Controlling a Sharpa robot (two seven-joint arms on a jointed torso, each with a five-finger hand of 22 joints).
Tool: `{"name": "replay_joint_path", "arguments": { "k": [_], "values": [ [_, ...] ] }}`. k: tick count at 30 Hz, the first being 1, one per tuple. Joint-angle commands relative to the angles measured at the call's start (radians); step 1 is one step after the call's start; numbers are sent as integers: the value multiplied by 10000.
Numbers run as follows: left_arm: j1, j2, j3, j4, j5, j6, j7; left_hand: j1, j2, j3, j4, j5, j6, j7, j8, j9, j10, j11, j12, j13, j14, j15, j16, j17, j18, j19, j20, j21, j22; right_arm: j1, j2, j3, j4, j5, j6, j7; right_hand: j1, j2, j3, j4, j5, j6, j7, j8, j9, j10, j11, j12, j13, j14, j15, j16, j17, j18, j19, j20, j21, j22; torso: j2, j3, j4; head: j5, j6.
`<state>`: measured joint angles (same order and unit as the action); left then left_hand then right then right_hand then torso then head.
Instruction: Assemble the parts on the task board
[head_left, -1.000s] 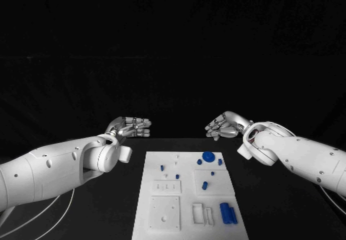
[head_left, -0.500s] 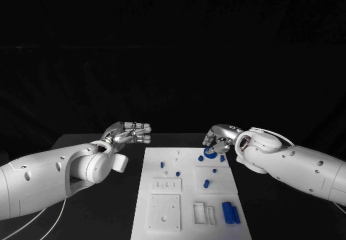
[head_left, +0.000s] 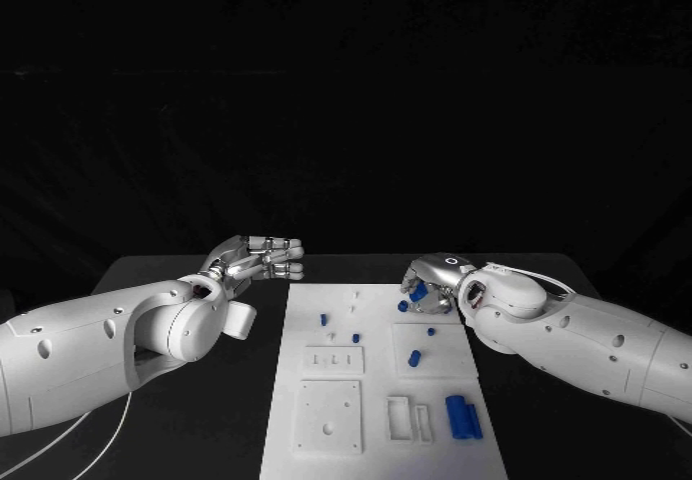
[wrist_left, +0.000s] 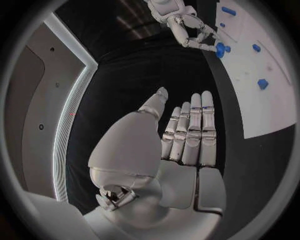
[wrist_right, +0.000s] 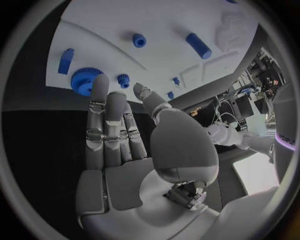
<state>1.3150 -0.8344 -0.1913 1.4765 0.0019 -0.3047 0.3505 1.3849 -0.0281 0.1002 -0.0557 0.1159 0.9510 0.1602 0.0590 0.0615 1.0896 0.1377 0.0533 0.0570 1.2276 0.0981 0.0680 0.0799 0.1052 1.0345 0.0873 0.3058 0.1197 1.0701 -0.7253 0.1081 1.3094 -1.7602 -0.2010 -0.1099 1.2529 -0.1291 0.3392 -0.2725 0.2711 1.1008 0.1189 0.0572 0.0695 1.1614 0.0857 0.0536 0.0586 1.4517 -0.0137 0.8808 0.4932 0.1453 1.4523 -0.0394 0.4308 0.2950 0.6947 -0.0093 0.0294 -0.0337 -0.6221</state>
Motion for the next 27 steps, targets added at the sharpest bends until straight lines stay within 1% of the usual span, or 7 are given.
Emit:
{"name": "replay_joint_path", "arguments": {
  "k": [1,7,12,16,18,22,27],
  "values": [
    [53,6,21,52,-67,198,78,-103,-3,-65,5,-2,-70,-16,4,-13,-88,13,48,14,-8,28,-15,16,-168,-55,-18,48,-8,-33,45,7,19,-671,-221,-250,-5,-94,124,-2,-62,75,0,53,10,4,-23,39,10,-75,-6,100,23,-165,76,5,-14,48,101,-11,37,11,16],
    [92,12,27,41,-74,221,44,-102,-3,-77,-1,1,-113,-11,3,-14,-114,20,46,13,-6,29,-15,19,-165,-57,-16,56,-18,-74,134,7,-24,-819,-250,-331,-58,-111,401,-10,-144,179,-31,55,16,122,-54,37,9,-92,-25,188,40,-181,71,-14,-16,182,172,-30,83,-20,47],
    [126,12,29,44,-79,239,28,-102,-3,-77,-1,1,-113,-11,3,-14,-114,20,46,13,-6,29,-15,19,-165,-57,-16,56,-18,-96,194,7,-83,-1036,-285,-519,-117,-177,700,5,-195,215,-38,53,12,151,-62,33,7,-110,-28,297,83,-183,56,-24,39,387,217,-31,76,-4,45],
    [140,16,29,49,-84,255,19,-113,16,-103,1,-7,-157,-5,4,-15,-132,25,49,14,4,30,-13,24,-162,-59,-12,77,-43,-103,211,7,-99,-1211,-259,-704,-137,-219,1045,13,-460,265,-43,52,12,221,-70,39,7,-117,-32,374,105,-182,27,-27,101,542,264,-36,97,-35,76],
    [145,17,29,51,-85,264,12,-113,16,-103,1,-7,-157,-5,4,-15,-132,25,49,14,4,30,-13,24,-162,-59,-12,77,-43,-105,220,6,-107,-1278,-220,-774,-151,-260,1186,34,-496,279,-53,55,13,240,-81,36,7,-121,-36,406,111,-179,18,-33,137,623,282,-41,101,-33,111],
    [150,26,29,44,-88,278,-9,-117,14,-119,4,-20,-189,-1,1,-17,-145,29,47,14,3,31,-14,26,-162,-63,-11,84,-56,-122,252,5,-135,-1367,-46,-859,-160,-272,1426,87,-569,392,-86,56,23,375,-119,34,7,-133,-61,471,122,-187,-27,-52,188,786,340,-40,107,-42,123],
    [152,31,29,35,-89,293,-31,-121,17,-124,9,-25,-199,0,1,-17,-148,30,48,14,2,32,-14,27,-162,-63,-10,87,-61,-176,282,4,-165,-1405,102,-874,-175,-283,1582,128,-556,471,-106,56,25,461,-146,37,7,-144,-79,504,114,-200,-79,-72,227,957,377,-41,114,-34,103]
  ]
}}
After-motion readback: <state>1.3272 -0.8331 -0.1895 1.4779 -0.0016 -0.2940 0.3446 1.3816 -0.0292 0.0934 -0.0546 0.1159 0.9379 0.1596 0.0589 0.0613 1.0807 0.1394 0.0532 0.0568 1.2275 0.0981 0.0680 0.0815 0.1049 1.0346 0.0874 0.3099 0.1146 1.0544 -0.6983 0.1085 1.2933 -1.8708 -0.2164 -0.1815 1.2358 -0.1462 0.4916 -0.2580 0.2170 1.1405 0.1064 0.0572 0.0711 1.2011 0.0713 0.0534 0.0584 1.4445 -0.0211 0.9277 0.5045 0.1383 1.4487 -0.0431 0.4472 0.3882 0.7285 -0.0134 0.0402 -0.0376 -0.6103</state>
